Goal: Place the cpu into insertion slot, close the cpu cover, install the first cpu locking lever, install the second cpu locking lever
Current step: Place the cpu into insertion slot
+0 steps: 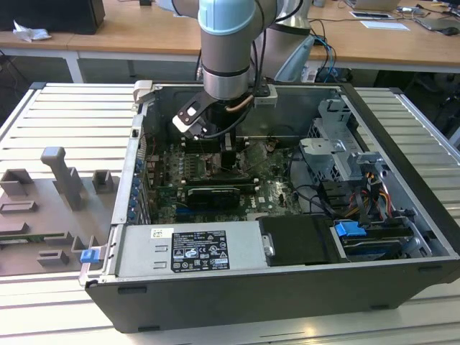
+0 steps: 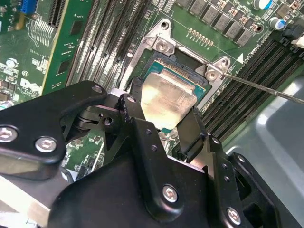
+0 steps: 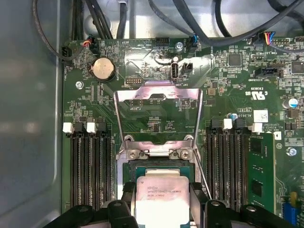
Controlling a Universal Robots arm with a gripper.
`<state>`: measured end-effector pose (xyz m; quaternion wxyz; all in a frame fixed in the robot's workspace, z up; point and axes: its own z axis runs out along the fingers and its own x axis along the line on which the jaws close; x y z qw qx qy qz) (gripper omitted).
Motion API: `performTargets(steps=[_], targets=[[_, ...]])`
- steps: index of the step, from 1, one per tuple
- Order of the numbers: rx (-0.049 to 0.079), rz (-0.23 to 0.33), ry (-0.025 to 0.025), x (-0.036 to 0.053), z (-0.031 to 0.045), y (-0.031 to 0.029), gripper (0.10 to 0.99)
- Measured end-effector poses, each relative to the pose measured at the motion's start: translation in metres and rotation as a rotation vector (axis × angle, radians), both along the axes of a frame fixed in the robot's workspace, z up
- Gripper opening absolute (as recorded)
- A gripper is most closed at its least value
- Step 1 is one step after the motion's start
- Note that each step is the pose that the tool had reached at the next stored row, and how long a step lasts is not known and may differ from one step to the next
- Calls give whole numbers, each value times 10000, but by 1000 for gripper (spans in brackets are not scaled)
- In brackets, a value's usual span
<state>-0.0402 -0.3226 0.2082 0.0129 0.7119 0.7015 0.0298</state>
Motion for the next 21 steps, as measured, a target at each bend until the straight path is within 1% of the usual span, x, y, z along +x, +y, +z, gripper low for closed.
performTargets(steps=[3,7,10,13,16,21], targets=[[-27,0,1,0,-27,0,541],[-29,195,0,-2,-38,0,541],[-29,218,0,-10,-48,6,541],[-33,191,2,-5,-63,31,541],[-106,190,4,-2,-79,33,541],[-112,188,3,-2,-83,33,541]])
